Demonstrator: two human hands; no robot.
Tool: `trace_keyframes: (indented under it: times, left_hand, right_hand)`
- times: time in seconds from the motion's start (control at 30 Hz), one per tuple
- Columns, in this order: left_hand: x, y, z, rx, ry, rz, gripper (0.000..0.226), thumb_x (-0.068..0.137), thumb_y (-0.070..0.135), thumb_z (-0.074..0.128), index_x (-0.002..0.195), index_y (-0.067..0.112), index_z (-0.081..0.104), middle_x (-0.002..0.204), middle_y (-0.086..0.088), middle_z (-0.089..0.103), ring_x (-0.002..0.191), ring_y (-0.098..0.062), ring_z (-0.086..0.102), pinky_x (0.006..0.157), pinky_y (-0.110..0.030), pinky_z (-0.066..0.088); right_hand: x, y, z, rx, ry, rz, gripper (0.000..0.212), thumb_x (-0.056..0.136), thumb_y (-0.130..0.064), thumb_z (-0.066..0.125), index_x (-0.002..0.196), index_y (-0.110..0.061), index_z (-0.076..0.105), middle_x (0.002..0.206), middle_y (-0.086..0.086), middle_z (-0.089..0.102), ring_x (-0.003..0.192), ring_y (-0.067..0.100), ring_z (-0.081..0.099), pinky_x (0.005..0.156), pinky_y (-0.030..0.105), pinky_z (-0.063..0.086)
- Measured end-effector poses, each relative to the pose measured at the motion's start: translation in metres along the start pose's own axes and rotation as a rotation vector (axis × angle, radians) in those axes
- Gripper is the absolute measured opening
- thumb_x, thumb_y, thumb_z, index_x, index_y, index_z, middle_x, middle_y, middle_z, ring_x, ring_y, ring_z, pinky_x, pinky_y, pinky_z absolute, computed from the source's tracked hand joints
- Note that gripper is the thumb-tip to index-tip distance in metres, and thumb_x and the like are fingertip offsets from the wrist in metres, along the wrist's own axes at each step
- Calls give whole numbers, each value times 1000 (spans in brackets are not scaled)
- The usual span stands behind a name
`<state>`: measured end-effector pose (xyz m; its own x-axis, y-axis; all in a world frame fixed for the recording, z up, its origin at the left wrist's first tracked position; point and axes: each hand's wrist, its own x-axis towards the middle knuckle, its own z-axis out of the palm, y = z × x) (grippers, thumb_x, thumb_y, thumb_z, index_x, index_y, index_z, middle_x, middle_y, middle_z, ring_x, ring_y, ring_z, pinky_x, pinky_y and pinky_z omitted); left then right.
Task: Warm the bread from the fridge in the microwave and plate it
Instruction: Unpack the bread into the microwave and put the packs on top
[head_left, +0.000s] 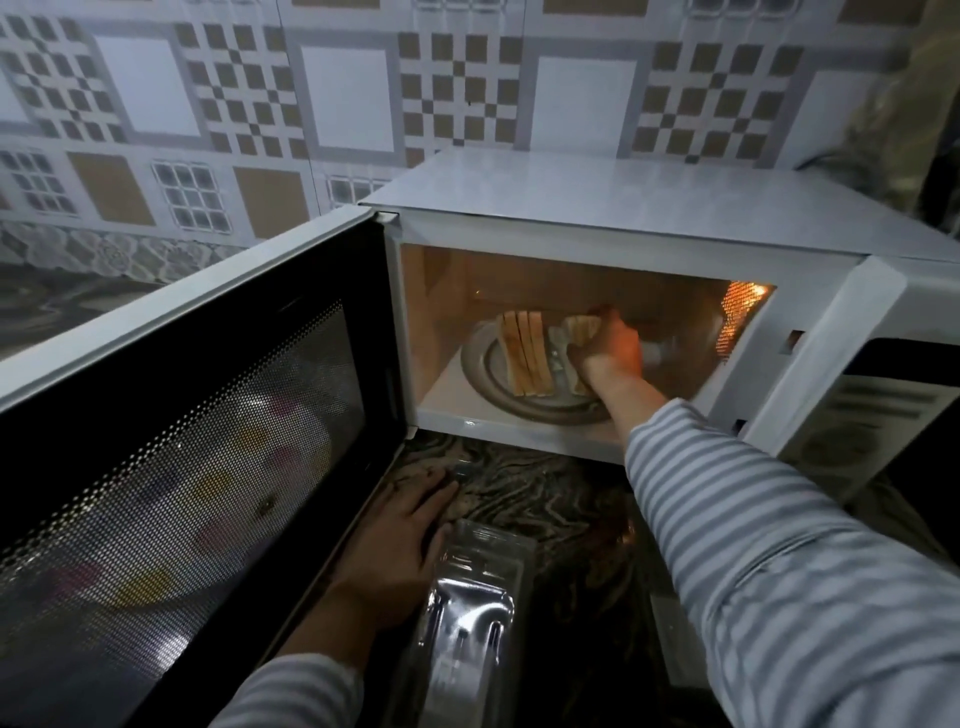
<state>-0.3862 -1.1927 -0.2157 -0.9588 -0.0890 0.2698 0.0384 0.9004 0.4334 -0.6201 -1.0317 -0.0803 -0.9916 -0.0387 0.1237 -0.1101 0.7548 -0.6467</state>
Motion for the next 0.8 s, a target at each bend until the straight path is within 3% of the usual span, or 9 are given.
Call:
trace_keyframes:
  times: [0.13,0.23,0.43,0.5,0.6,0.7,0.8]
  left_hand:
    - [-1,-2,0,21,-18,-11,67,86,57,20,143,29,39,152,13,27,140,-6,26,118,-30,15]
    - [-1,-5,1,16,-20,3,62,87,55,31,143,29,41,152,9,32,139,-11,30,117,-32,20]
    - [-2,-4,0,60,-14,51,56,87,38,56,139,19,48,148,-2,42,136,-18,40,112,-25,16]
    - [-3,0,-3,68,-9,53,51,87,33,54,134,13,54,143,-8,49,132,-24,45,110,-24,15]
    - [-6,11,-16,-80,-61,17,50,83,23,54,129,5,57,140,-14,50,132,-28,44,110,-20,16]
    - [-16,22,-32,-322,-12,-33,35,90,10,52,123,10,62,134,-5,55,127,-19,49,109,-15,23]
    - [-43,27,-41,-272,-52,-141,34,99,17,41,127,19,60,130,-5,60,121,-23,54,100,-20,34]
  right_hand:
    - [-1,4,4,27,0,11,52,84,-25,68,132,-23,48,127,11,59,116,34,57,92,38,49]
    - [0,1,2,39,-12,2,56,86,-22,67,137,-23,45,133,10,55,120,33,54,92,37,47]
    - [-24,-5,-22,-28,-32,11,59,88,-22,64,140,-17,38,134,13,53,122,33,52,90,32,45]
    - [-49,-7,-32,-54,-11,-23,57,88,-26,63,137,-11,39,129,15,56,120,35,53,92,35,45]
    - [-97,-8,-39,-38,-68,-33,56,88,-25,62,139,-16,40,132,11,54,119,32,53,91,33,44]
    - [-153,-1,-44,10,-179,-43,58,88,-25,60,142,-23,38,137,7,52,118,27,53,83,26,41]
    - [-215,18,-41,61,-223,-6,51,91,-27,59,138,-24,41,130,5,55,105,25,57,76,25,42]
